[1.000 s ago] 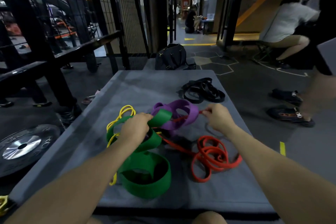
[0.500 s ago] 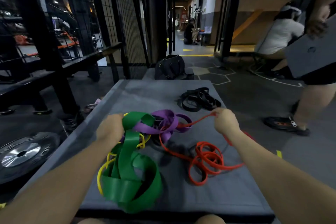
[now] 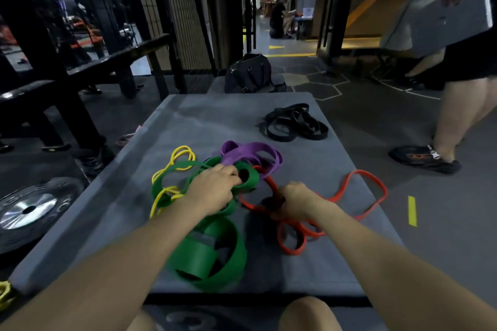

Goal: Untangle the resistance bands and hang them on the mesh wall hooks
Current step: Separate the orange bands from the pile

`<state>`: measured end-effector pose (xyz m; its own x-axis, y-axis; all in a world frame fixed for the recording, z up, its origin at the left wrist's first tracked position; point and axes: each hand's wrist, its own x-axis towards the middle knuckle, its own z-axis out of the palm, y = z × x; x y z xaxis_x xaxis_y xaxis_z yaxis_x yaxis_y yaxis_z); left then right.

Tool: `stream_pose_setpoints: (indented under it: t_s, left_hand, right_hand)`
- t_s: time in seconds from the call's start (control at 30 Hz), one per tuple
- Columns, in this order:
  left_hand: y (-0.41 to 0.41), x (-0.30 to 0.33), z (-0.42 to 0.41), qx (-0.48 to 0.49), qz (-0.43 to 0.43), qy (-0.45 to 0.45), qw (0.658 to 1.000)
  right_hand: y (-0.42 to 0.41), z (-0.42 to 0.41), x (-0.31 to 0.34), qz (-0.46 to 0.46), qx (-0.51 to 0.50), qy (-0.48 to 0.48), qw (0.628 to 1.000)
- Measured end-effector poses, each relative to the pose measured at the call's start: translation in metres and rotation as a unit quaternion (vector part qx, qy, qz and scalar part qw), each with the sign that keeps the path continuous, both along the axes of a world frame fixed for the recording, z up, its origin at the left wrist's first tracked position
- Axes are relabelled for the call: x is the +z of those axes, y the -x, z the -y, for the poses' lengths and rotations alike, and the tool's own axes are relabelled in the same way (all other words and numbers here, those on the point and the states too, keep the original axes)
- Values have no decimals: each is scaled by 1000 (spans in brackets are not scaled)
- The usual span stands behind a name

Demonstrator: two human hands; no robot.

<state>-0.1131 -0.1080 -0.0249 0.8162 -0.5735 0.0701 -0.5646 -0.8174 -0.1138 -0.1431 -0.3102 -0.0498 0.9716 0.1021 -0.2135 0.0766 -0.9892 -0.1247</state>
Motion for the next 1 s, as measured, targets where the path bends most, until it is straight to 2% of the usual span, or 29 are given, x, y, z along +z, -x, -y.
stream_pose_setpoints:
  t_s: [0.13,0.27,0.37,0.5,0.6,0.77,0.9,1.0]
  left_hand:
    - [-8,0,-11,48,4,-37,998]
    - [-17,0,-22,118,-28,14,993]
    - [-14,3,-22,131,-36,26,990]
    - [-8,4,-17,131,-37,33,990]
    - [-6,4,-13,139,-48,38,988]
    - [9,5,5,160,-34,89,983]
    - [38,9,45,92,23,113,989]
    - [58,1,82,29,-44,160,986]
  right_hand:
    - [1,-3,-9,3,15,43,999]
    - [9,-2,-10,18,-2,40,999]
    - [17,6,-7,43,-10,32,998]
    - [28,26,3,80,-71,-67,992]
    - [38,47,17,134,-132,-146,971]
    - [64,88,22,163,-230,-174,944]
    - [80,100,13,154,-246,-186,939]
    - [86,101,6,164,-245,-218,931]
